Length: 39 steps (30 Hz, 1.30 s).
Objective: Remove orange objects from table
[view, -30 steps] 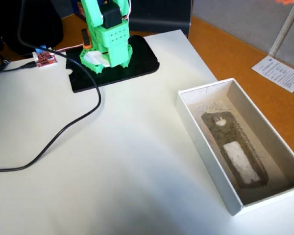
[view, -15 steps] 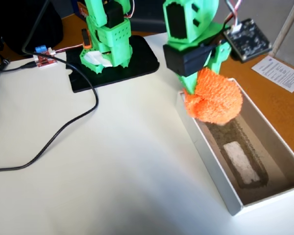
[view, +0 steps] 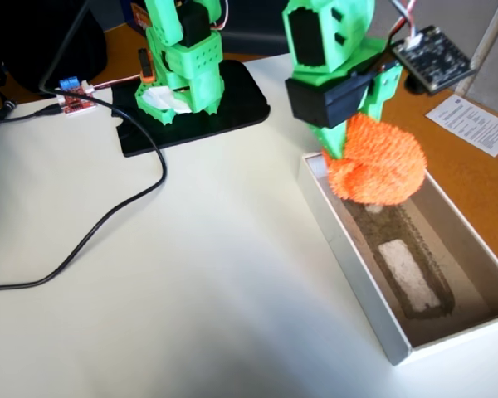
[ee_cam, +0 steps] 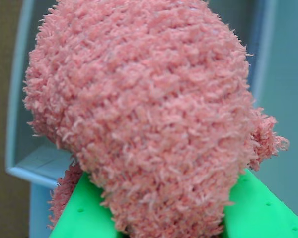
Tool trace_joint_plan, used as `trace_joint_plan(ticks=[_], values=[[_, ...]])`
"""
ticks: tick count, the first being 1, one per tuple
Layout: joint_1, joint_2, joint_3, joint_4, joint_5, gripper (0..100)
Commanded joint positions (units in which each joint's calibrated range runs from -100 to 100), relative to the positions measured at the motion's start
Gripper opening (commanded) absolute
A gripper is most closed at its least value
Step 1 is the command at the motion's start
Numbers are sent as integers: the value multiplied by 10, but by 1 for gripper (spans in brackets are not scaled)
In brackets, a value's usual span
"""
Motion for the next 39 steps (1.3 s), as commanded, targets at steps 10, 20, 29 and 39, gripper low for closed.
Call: trace_joint_plan(ticks=[10,20,29,39], values=[[75,-45,10,-37,35,0],[60,-19,-27,-64,45,0],[-107,-6,-142,-142,72,0],[-376,47,-165,-425,164,32]])
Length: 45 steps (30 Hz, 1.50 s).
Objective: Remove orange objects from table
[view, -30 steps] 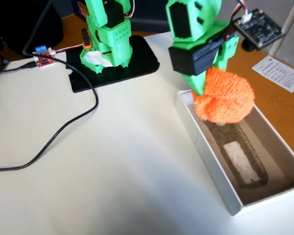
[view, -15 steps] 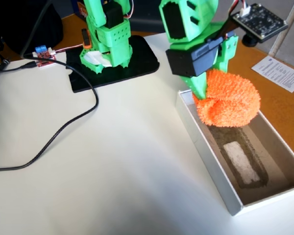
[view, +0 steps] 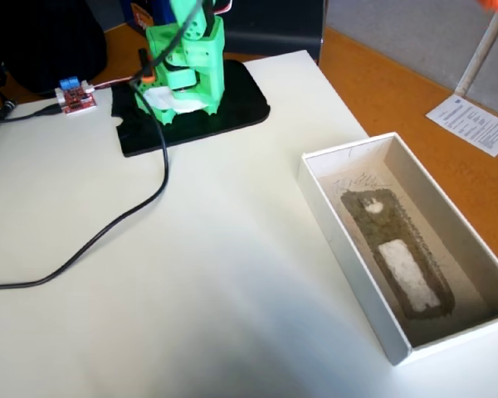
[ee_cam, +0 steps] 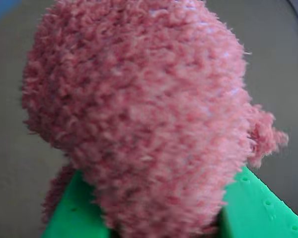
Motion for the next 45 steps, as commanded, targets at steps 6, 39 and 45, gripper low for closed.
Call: trace_joint_plan(ticks=[6,39,45], values=[[-18,20,-11,-81,19,32],[592,-269,327,287,-72,24],[695,-602,684,354,-27,25]])
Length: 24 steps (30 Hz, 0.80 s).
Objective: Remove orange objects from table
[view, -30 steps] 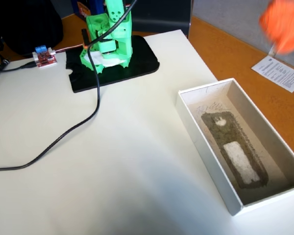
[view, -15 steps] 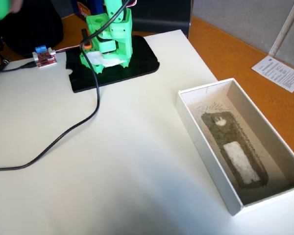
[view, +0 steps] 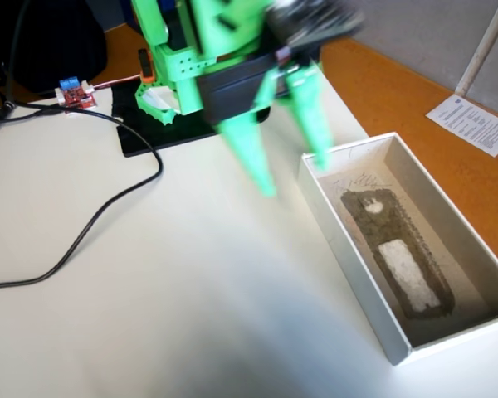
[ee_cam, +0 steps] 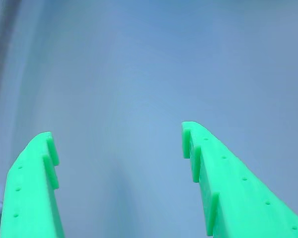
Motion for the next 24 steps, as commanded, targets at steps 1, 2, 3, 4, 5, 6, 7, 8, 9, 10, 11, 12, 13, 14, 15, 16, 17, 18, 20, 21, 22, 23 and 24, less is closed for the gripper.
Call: trace_joint_plan(ticks=[1,2,3,4,5,6,7,8,9,10,11,12,13,14,15,16,17,18,20,21,22,23,24], values=[[57,-315,273,35,33,25],[60,-394,324,52,33,25],[64,-461,363,84,44,25],[68,-513,379,129,58,25],[68,-543,379,173,60,25],[63,-540,379,189,61,25],[60,-540,379,201,47,26],[56,-540,379,214,16,25],[55,-540,379,215,-6,26],[53,-540,379,215,-25,25],[51,-540,379,215,-47,25],[51,-540,379,215,-65,25],[51,-540,379,215,-80,25],[51,-540,379,215,-96,24],[48,-540,379,215,-104,23],[43,-540,379,215,-105,21],[38,-540,379,215,-106,20],[34,-540,379,215,-105,20],[23,-540,379,215,-105,20],[18,-540,379,215,-105,20],[17,-540,379,215,-105,20],[20,-540,379,215,-105,20],[24,-540,379,215,-105,20]])
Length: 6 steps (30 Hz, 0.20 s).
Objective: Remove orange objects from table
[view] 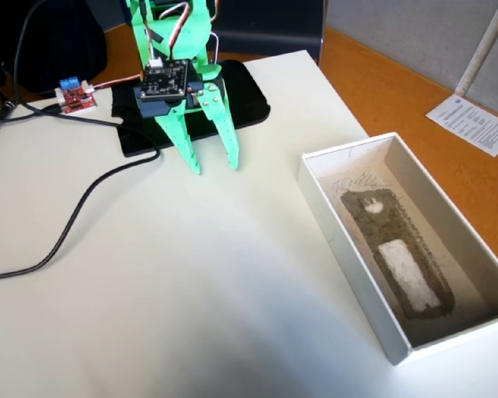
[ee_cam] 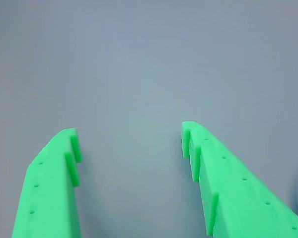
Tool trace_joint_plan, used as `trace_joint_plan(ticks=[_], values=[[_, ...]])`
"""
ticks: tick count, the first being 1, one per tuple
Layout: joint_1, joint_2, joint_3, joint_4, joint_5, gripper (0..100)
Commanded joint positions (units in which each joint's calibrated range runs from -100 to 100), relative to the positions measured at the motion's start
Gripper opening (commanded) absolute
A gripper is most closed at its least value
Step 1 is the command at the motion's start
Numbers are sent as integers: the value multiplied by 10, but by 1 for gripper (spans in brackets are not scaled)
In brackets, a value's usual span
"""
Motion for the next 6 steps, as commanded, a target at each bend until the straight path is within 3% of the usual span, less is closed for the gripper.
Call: trace_joint_plan(ticks=[1,6], values=[[7,-4,-1,2,-2,20],[23,-4,-1,2,-2,20]])
